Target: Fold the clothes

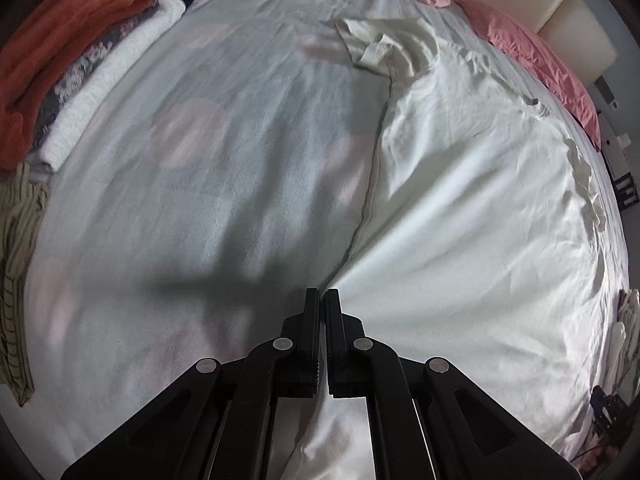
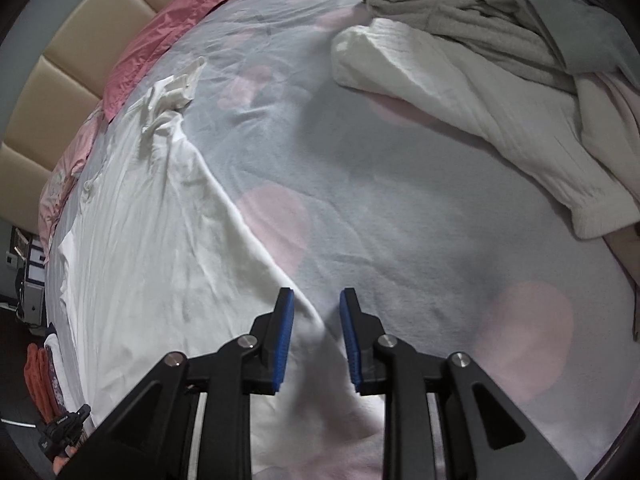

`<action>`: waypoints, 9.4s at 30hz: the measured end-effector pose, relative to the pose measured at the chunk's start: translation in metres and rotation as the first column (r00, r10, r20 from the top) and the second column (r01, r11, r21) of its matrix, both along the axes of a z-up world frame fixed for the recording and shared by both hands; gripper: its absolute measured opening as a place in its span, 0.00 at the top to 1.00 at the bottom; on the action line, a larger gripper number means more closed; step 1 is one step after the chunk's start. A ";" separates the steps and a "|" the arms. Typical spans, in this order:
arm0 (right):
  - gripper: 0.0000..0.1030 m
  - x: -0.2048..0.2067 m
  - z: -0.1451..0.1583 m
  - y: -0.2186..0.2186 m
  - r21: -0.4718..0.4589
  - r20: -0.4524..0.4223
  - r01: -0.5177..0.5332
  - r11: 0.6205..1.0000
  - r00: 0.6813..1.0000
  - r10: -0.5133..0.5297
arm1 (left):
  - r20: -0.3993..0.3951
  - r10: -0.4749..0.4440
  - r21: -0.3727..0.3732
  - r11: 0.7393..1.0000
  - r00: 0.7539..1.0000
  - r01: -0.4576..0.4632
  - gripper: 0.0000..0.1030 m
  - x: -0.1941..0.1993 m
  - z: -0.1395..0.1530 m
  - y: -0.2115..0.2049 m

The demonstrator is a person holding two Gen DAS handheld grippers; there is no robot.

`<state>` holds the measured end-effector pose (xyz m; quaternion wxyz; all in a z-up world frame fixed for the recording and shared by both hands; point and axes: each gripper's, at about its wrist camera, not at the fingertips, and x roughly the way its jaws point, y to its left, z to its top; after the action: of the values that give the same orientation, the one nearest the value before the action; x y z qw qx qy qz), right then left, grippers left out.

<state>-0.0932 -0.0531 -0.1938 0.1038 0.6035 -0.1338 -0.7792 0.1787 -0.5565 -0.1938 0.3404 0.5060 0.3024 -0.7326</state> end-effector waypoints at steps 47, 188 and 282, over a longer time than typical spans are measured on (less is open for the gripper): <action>0.98 0.011 0.048 0.011 0.089 0.144 -0.222 0.971 0.968 0.208 | 0.103 -0.257 0.314 0.925 0.961 0.214 0.96 0.090 0.044 0.061; 0.86 -0.075 -0.008 -0.215 -0.078 -0.299 -0.416 0.906 0.877 0.377 | -0.088 -0.264 -0.160 0.955 0.960 0.248 0.70 -0.261 0.071 -0.076; 0.86 -0.070 -0.017 -0.219 -0.051 -0.239 -0.429 0.902 0.882 0.406 | 0.305 -0.360 -0.123 0.903 0.882 0.411 0.68 -0.154 -0.019 -0.065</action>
<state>-0.1635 -0.2721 -0.2110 0.3144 0.5208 -0.0279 -0.7932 0.0242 -0.6215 -0.2124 0.2711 0.6192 0.0763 -0.7330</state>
